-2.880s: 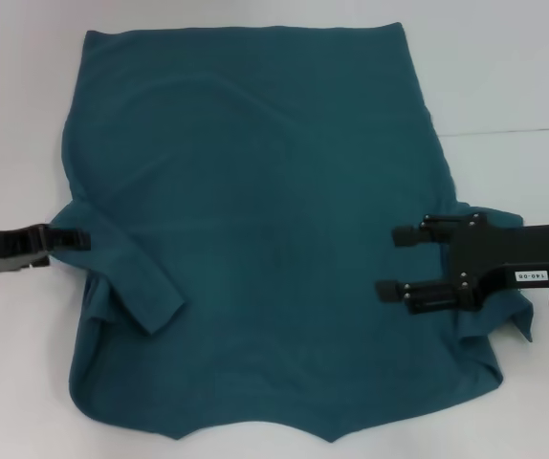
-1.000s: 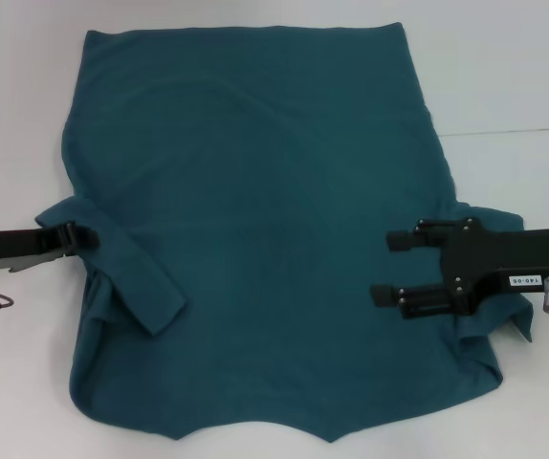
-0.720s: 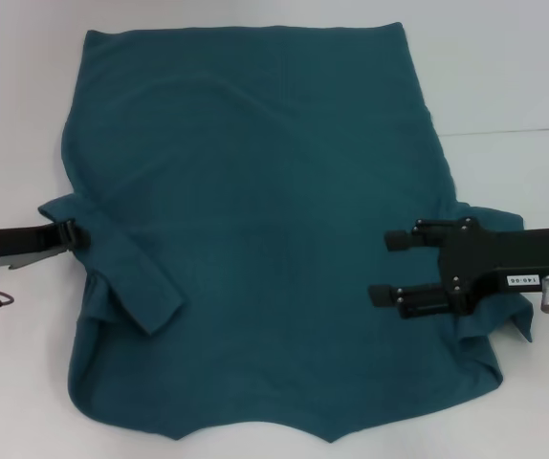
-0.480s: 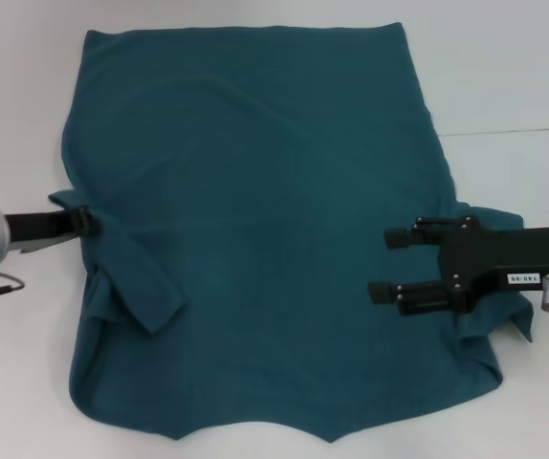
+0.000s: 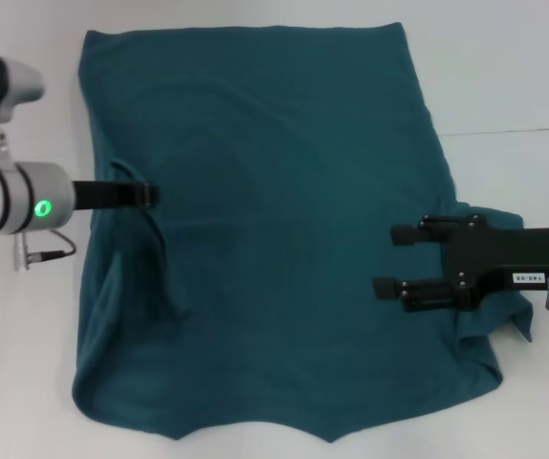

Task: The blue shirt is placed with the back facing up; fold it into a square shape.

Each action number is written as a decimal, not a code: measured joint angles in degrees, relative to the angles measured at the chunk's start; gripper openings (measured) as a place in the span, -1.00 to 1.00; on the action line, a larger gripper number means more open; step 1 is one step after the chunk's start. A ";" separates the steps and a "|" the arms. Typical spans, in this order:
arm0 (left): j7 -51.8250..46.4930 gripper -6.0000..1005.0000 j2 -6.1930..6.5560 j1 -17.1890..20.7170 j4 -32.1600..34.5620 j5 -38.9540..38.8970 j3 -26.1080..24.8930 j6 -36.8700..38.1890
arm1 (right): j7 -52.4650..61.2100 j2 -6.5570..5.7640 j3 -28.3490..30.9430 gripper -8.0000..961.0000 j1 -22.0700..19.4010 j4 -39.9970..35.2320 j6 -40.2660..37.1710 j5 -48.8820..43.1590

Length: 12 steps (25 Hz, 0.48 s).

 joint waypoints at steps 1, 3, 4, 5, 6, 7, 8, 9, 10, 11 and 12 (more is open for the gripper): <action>0.44 -0.95 -0.27 -0.15 0.37 0.02 0.80 -0.16 | -0.07 0.00 0.00 0.84 -0.01 0.23 0.04 0.00; 0.72 -0.94 -0.65 -0.28 1.03 0.15 2.57 -0.97 | -0.36 -0.03 0.00 0.84 0.02 0.60 0.08 0.00; 0.74 -0.94 -0.80 -0.29 1.26 0.29 3.33 -1.42 | -0.57 -0.03 0.00 0.84 0.04 0.76 0.10 0.00; 0.76 -0.94 -0.99 -0.31 1.56 0.49 4.25 -2.04 | -0.76 -0.03 0.00 0.84 0.06 0.84 0.14 0.00; 0.77 -0.87 -1.10 -0.31 1.74 0.70 4.88 -2.44 | -0.86 -0.03 0.00 0.84 0.09 0.85 0.16 0.00; 0.73 -0.80 -1.26 -0.34 1.95 1.25 5.66 -3.05 | -0.92 -0.03 0.00 0.84 0.11 0.93 0.17 0.00; 0.61 -0.72 -1.38 -0.43 2.07 1.95 6.06 -3.44 | -0.95 -0.05 0.00 0.84 0.16 1.03 0.19 0.00; 0.50 -0.65 -1.47 -0.51 2.17 2.44 6.25 -3.66 | -0.95 -0.07 0.00 0.84 0.20 1.11 0.19 0.00; 0.39 -0.58 -1.54 -0.63 2.27 3.10 6.36 -3.93 | -0.96 -0.09 0.00 0.84 0.23 1.17 0.19 0.00; 0.34 -0.48 -1.55 -0.71 2.32 3.41 6.36 -4.02 | -0.96 -0.11 0.00 0.84 0.23 1.18 0.19 0.00; 0.33 -0.37 -1.55 -0.75 2.34 3.55 6.37 -4.07 | -0.96 -0.12 0.03 0.84 0.23 1.19 0.19 0.00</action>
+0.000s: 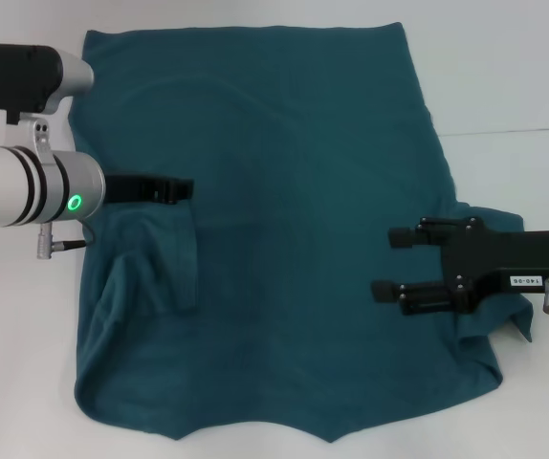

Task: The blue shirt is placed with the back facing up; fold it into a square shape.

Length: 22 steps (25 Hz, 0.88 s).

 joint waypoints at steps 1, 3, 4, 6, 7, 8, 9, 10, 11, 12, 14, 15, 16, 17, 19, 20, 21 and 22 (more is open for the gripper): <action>0.00 -0.27 0.00 0.00 0.00 0.04 -0.04 0.00 | 0.00 0.00 0.11 0.84 -0.01 0.00 0.00 0.00; 0.00 -0.06 0.12 0.18 0.06 0.05 -0.44 0.06 | 0.00 0.00 0.43 0.84 -0.04 0.00 0.00 0.00; 0.00 -0.02 0.21 0.39 0.20 0.05 -0.79 0.23 | 0.00 0.00 0.61 0.84 -0.04 0.00 0.00 0.00; 0.03 0.06 0.54 1.09 1.10 0.05 -1.97 1.61 | 0.00 0.01 0.95 0.84 0.05 -0.01 0.00 0.01; 0.10 0.09 0.75 1.47 1.80 0.05 -2.57 2.63 | 0.00 0.01 1.10 0.84 0.12 -0.05 -0.01 0.01; 0.19 0.13 0.99 1.87 2.53 0.03 -3.10 3.84 | -0.01 0.02 1.20 0.84 0.21 -0.14 -0.01 0.02; 0.32 0.17 1.29 2.35 3.25 -0.01 -3.61 5.17 | 0.00 0.00 1.26 0.84 0.31 -0.27 -0.01 0.03; 0.37 0.21 1.65 2.86 4.06 -0.11 -4.11 6.59 | 0.00 -0.01 1.27 0.84 0.43 -0.33 -0.01 0.04; 0.42 0.25 2.07 3.53 5.12 -0.23 -4.76 8.46 | 0.04 -0.04 1.28 0.84 0.57 -0.38 -0.01 0.04; 0.56 0.28 2.39 4.17 5.99 -0.40 -5.28 10.28 | 0.17 -0.10 1.29 0.84 0.74 -0.42 0.03 0.05; 1.92 0.28 2.78 5.48 7.74 -1.06 -6.77 13.77 | 1.12 -0.19 1.23 0.84 1.16 -0.47 0.24 0.02; 4.03 0.28 2.83 6.38 8.84 -2.12 -8.12 16.29 | 1.88 -0.32 1.05 0.84 1.52 -0.48 0.30 -0.10; 6.27 0.28 2.84 7.01 9.53 -3.45 -9.40 18.49 | 2.63 -0.45 0.73 0.84 1.87 -0.48 0.30 -0.22; 8.82 0.28 2.84 7.82 10.25 -5.03 -11.19 20.91 | 3.41 -0.62 0.24 0.84 2.27 -0.49 0.21 -0.28; 14.18 0.28 2.94 9.02 10.75 -8.79 -14.97 26.53 | 5.49 -0.84 -0.85 0.84 2.96 -0.78 -0.08 -0.39; 16.77 0.28 3.13 9.59 10.76 -10.36 -16.89 29.28 | 6.84 -0.96 -1.57 0.84 3.35 -1.05 -0.11 -0.41; 19.52 0.28 3.35 10.16 10.72 -11.99 -18.73 32.17 | 8.51 -1.04 -2.50 0.84 3.77 -1.56 -0.13 -0.46; 21.86 0.28 3.56 10.71 10.61 -13.16 -20.19 34.49 | 10.35 -1.13 -3.54 0.84 4.18 -2.12 -0.13 -0.58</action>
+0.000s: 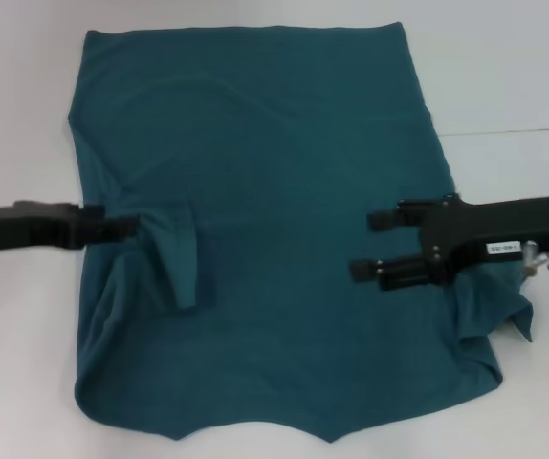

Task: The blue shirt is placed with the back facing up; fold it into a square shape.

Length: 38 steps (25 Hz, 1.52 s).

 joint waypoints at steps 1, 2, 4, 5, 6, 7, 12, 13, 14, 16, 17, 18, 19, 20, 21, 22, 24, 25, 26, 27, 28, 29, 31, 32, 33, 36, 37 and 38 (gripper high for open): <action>2.40 0.28 0.17 0.74 -0.08 -1.06 -1.24 2.46 | 1.39 -0.04 -0.98 0.84 0.39 -0.49 0.00 -0.12; 4.97 0.28 0.36 1.63 -0.13 -1.90 -2.52 4.92 | 3.97 -0.10 -2.28 0.84 0.92 -1.31 0.09 -0.64; 8.73 0.28 0.53 3.01 -0.17 -2.74 -4.05 8.35 | 8.66 -0.05 -4.30 0.84 2.19 -2.92 0.33 -2.40; 11.17 0.28 0.60 3.86 -0.19 -3.13 -5.07 10.49 | 11.60 0.10 -5.05 0.84 2.99 -3.74 0.46 -3.95; 13.05 0.27 0.61 4.52 -0.21 -3.42 -5.94 12.38 | 14.44 0.27 -5.66 0.84 3.82 -4.46 0.56 -5.53; 15.09 0.27 0.62 5.10 -0.22 -3.73 -6.95 14.42 | 16.98 0.43 -6.09 0.84 4.73 -4.76 0.72 -7.01; 23.53 0.27 0.77 7.76 -0.21 -4.80 -14.55 25.59 | 31.66 0.81 -6.85 0.84 10.65 -4.77 1.27 -15.02; 24.35 0.27 0.82 8.15 -0.17 -4.82 -15.53 26.99 | 34.62 0.85 -6.89 0.84 11.71 -4.58 1.62 -16.26; 25.24 0.27 0.85 8.63 -0.13 -4.82 -16.32 28.17 | 37.02 0.88 -6.93 0.84 12.52 -4.45 1.97 -17.28; 27.45 0.27 0.88 9.59 0.04 -4.83 -16.92 30.13 | 42.74 0.92 -7.45 0.84 14.38 -3.67 3.12 -19.23; 28.66 0.27 0.82 10.06 0.06 -4.78 -16.91 30.94 | 45.22 0.92 -7.93 0.84 15.22 -3.01 3.53 -19.93; 30.76 0.26 0.62 10.71 -0.04 -4.54 -16.82 31.93 | 50.50 0.61 -9.53 0.84 17.44 -0.65 4.60 -21.12; 30.76 0.26 0.62 10.71 -0.04 -4.54 -16.82 31.93 | 50.50 0.61 -9.53 0.84 17.44 -0.65 4.60 -21.12; 31.49 0.26 0.55 10.85 -0.22 -4.32 -16.68 32.05 | 52.38 0.53 -10.24 0.84 18.58 0.60 5.04 -21.48; 32.14 0.26 0.49 10.95 -0.41 -4.06 -16.55 32.13 | 53.78 0.46 -10.82 0.84 19.63 2.02 5.73 -21.83; 32.71 0.26 0.44 10.98 -0.65 -3.67 -16.38 31.98 | 55.09 0.46 -11.45 0.84 20.89 3.65 6.33 -22.06; 33.64 0.26 0.37 10.92 -1.47 -2.65 -16.21 31.19 | 57.34 0.82 -11.98 0.84 23.72 8.29 9.15 -22.18; 33.86 0.26 0.37 10.86 -1.82 -2.45 -16.19 30.82 | 57.34 0.82 -11.98 0.84 23.72 8.29 9.15 -22.18; 34.13 0.26 0.36 10.82 -2.20 -2.27 -16.18 30.40 | 58.27 1.03 -12.15 0.84 24.59 10.08 10.63 -22.19; 34.45 0.26 0.36 10.81 -2.73 -2.07 -16.17 29.91 | 58.95 1.12 -12.31 0.84 25.04 11.25 11.79 -22.20; 34.66 0.26 0.32 10.83 -2.95 -2.04 -16.17 29.28 | 59.61 1.17 -12.64 0.84 25.52 12.66 13.07 -22.17; 34.93 0.26 0.20 11.02 -3.30 -1.81 -16.18 28.19 | 60.14 1.19 -13.01 0.84 25.80 13.81 14.01 -22.05; 34.99 0.26 0.14 11.07 -3.49 -1.67 -16.14 27.55 | 60.63 1.26 -13.49 0.84 26.26 15.88 15.16 -21.58; 35.04 0.26 0.10 11.10 -3.71 -1.55 -16.06 27.06 | 60.67 1.35 -13.55 0.84 26.45 16.77 15.63 -21.16; 35.10 0.26 0.10 11.11 -3.92 -1.49 -15.85 26.59 | 60.68 1.45 -13.57 0.84 26.62 17.53 16.04 -20.74; 35.36 0.26 0.04 11.13 -4.08 -1.48 -15.21 25.65 | 60.23 1.72 -14.32 0.84 26.89 20.36 18.33 -17.66; 35.43 0.26 0.02 11.11 -4.10 -1.48 -15.08 25.53 | 60.08 1.75 -15.07 0.84 26.89 21.27 19.26 -16.33; 35.48 0.26 -0.01 11.05 -4.12 -1.48 -14.94 25.45 | 59.96 1.78 -16.20 0.84 26.88 22.21 20.40 -14.86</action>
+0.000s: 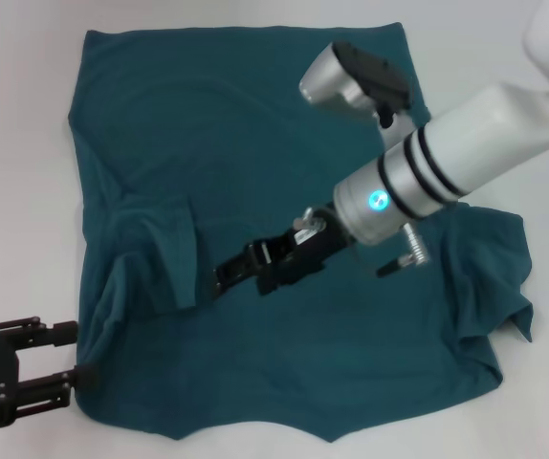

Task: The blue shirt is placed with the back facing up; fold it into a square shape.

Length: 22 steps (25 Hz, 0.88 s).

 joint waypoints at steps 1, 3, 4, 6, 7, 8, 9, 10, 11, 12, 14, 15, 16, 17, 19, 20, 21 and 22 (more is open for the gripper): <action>0.02 0.26 0.00 -0.08 -0.10 0.00 0.12 -0.09 | -0.01 0.06 -2.63 0.84 -0.17 1.40 2.54 2.23; 0.03 0.26 -0.02 -0.24 -0.29 0.00 0.39 -0.34 | -0.31 0.17 -5.06 0.84 -0.45 2.63 4.86 4.39; 0.03 0.26 -0.03 -0.32 -0.44 0.00 0.67 -0.71 | -0.74 0.22 -6.27 0.84 -0.58 3.39 6.01 5.76; 0.04 0.26 -0.03 -0.37 -0.59 0.00 1.09 -1.10 | -1.48 0.24 -7.12 0.84 -0.67 4.20 7.11 7.35; 0.05 0.26 -0.09 -0.40 -0.87 0.00 1.75 -1.61 | -3.75 0.33 -7.98 0.84 -0.75 6.26 9.02 10.47; 0.05 0.26 -0.14 -0.41 -1.01 0.00 2.05 -2.00 | -3.75 0.33 -7.98 0.84 -0.75 6.26 9.02 10.47; 0.05 0.26 -0.14 -0.41 -1.01 0.00 2.05 -2.00 | -4.83 0.37 -8.03 0.84 -0.77 7.21 9.78 11.69; 0.04 0.26 -0.22 -0.40 -1.16 0.00 2.44 -2.37 | -5.80 0.43 -8.10 0.84 -0.79 8.06 10.38 12.74; 0.01 0.26 -0.28 -0.40 -1.25 0.00 2.69 -2.58 | -6.97 0.49 -8.26 0.84 -0.80 8.85 11.09 13.90; -0.06 0.26 -0.37 -0.41 -1.29 -0.01 3.00 -2.78 | -7.85 0.52 -8.41 0.82 -0.81 9.56 11.89 14.66; -0.13 0.26 -0.47 -0.40 -1.31 -0.01 3.28 -2.90 | -8.97 0.61 -8.80 0.78 -0.81 10.48 13.56 15.42; -0.17 0.26 -0.52 -0.40 -1.32 -0.01 3.38 -2.97 | -9.21 0.68 -9.26 0.76 -0.81 10.73 14.59 15.61; -0.19 0.26 -0.65 -0.39 -1.32 -0.01 3.55 -3.25 | -9.30 0.70 -9.70 0.74 -0.81 10.81 15.42 15.75; -0.20 0.26 -0.69 -0.39 -1.32 -0.01 3.57 -3.30 | -9.34 0.73 -10.46 0.72 -0.81 10.83 16.41 15.95; -0.21 0.26 -0.77 -0.38 -1.32 -0.02 3.57 -3.42 | -9.39 0.76 -11.65 0.68 -0.80 10.84 17.98 16.44; -0.21 0.26 -0.80 -0.37 -1.33 -0.02 3.57 -3.45 | -9.40 0.78 -12.03 0.66 -0.80 10.90 18.58 16.86; -0.20 0.26 -0.82 -0.37 -1.35 -0.02 3.57 -3.47 | -9.69 0.85 -12.86 0.64 -0.79 11.23 19.71 18.28; -0.17 0.26 -0.87 -0.35 -1.36 -0.02 3.58 -3.50 | -10.08 0.89 -13.45 0.61 -0.78 11.59 20.32 19.36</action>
